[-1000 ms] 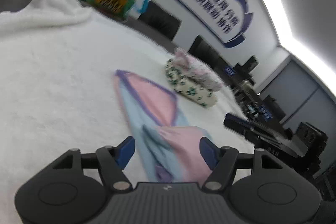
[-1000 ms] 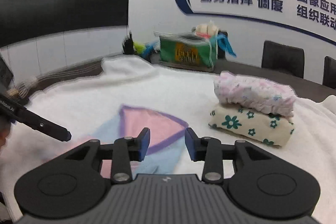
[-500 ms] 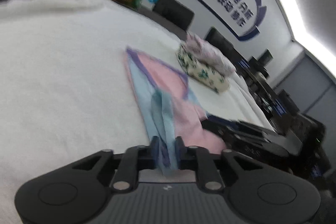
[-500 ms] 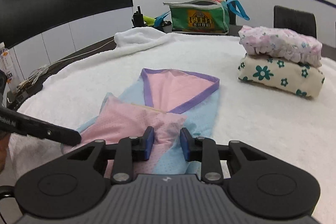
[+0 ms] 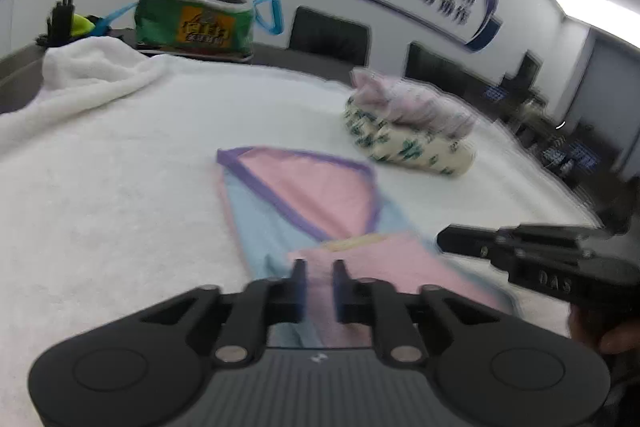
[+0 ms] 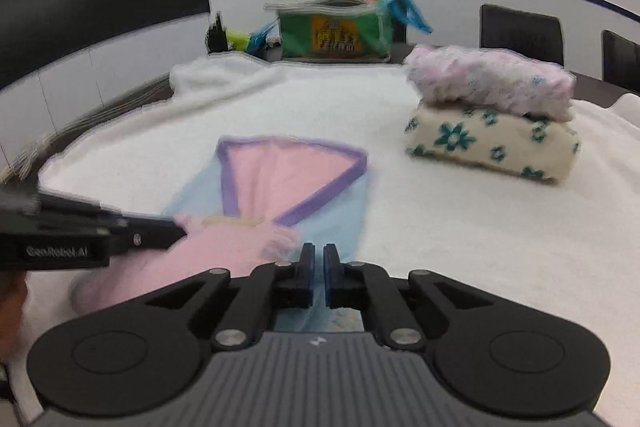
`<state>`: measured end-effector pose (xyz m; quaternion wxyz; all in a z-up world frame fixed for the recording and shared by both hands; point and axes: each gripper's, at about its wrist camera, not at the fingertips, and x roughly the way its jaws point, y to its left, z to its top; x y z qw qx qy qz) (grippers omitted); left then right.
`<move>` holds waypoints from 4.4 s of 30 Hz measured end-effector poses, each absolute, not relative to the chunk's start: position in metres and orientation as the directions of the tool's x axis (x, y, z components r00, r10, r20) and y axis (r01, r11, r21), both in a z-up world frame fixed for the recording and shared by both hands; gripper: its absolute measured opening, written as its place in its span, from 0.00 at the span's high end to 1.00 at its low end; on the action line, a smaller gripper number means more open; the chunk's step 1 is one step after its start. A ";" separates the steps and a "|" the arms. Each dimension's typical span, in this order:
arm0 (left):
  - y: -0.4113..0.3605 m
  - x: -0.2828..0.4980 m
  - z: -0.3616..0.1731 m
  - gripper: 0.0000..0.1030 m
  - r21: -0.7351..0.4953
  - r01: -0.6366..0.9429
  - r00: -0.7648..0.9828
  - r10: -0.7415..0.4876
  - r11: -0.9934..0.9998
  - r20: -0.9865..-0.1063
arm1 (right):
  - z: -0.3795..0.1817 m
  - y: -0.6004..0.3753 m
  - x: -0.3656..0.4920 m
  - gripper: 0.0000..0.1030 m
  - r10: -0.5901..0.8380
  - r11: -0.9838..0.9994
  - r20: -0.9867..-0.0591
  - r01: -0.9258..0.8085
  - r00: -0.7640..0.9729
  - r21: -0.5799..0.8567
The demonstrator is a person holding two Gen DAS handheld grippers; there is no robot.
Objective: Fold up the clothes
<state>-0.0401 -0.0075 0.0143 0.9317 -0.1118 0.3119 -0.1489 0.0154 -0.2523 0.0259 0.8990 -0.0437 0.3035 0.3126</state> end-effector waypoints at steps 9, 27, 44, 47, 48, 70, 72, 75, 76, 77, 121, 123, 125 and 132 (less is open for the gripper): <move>0.040 0.032 0.051 0.66 -0.265 0.104 0.700 -0.260 0.959 -0.665 | 0.046 -0.263 0.038 0.86 0.557 0.779 -0.563 -0.618 0.610 0.102; 0.026 0.077 0.042 0.97 -0.199 0.050 0.735 -0.171 0.979 -0.657 | 0.038 -0.227 0.152 0.98 0.514 0.791 -0.656 -0.602 0.554 0.111; 0.018 -0.118 0.042 0.51 -0.415 0.167 0.770 -0.381 0.894 -0.511 | 0.041 -0.343 -0.040 0.70 0.550 0.830 -0.510 -0.503 0.661 0.243; 0.017 -0.094 0.049 0.44 -0.391 0.088 0.800 -0.299 0.916 -0.520 | 0.043 -0.332 -0.033 0.64 0.565 0.824 -0.479 -0.494 0.672 0.278; 0.012 -0.084 0.048 0.44 -0.370 0.088 0.794 -0.289 0.925 -0.534 | 0.041 -0.325 -0.027 0.64 0.560 0.827 -0.483 -0.489 0.673 0.276; 0.050 -0.058 0.017 0.44 -0.532 0.059 0.724 -0.403 0.845 -0.560 | 0.036 -0.291 -0.017 0.57 0.450 0.891 -0.598 -0.380 0.664 0.248; 0.057 -0.059 0.016 0.27 -0.591 0.027 0.730 -0.420 0.806 -0.539 | 0.036 -0.293 -0.015 0.56 0.447 0.894 -0.589 -0.365 0.674 0.261; 0.055 -0.056 0.015 0.26 -0.603 0.019 0.723 -0.428 0.797 -0.542 | 0.033 -0.292 -0.010 0.50 0.459 0.888 -0.576 -0.352 0.676 0.295; 0.052 -0.056 0.014 0.26 -0.598 0.020 0.724 -0.424 0.801 -0.544 | 0.031 -0.290 -0.008 0.50 0.462 0.887 -0.576 -0.349 0.675 0.302; 0.049 -0.056 0.014 0.26 -0.592 0.020 0.725 -0.420 0.806 -0.547 | 0.030 -0.288 -0.007 0.50 0.464 0.886 -0.575 -0.346 0.674 0.309; -0.054 -0.006 0.135 0.88 -0.278 0.304 0.823 -0.398 0.911 -0.405 | 0.106 -0.277 -0.024 0.89 0.514 0.854 -0.293 -0.514 0.806 0.083; -0.065 0.021 0.157 0.88 -0.268 0.322 0.828 -0.407 0.908 -0.386 | 0.116 -0.287 0.003 0.89 0.502 0.860 -0.296 -0.503 0.813 0.078; -0.077 0.049 0.178 0.88 -0.257 0.335 0.833 -0.412 0.907 -0.368 | 0.124 -0.297 0.031 0.89 0.490 0.867 -0.304 -0.492 0.817 0.075; -0.111 0.151 0.184 0.88 -0.295 0.316 0.820 -0.416 0.902 -0.394 | 0.154 -0.333 0.130 0.91 0.446 0.890 -0.332 -0.453 0.831 0.062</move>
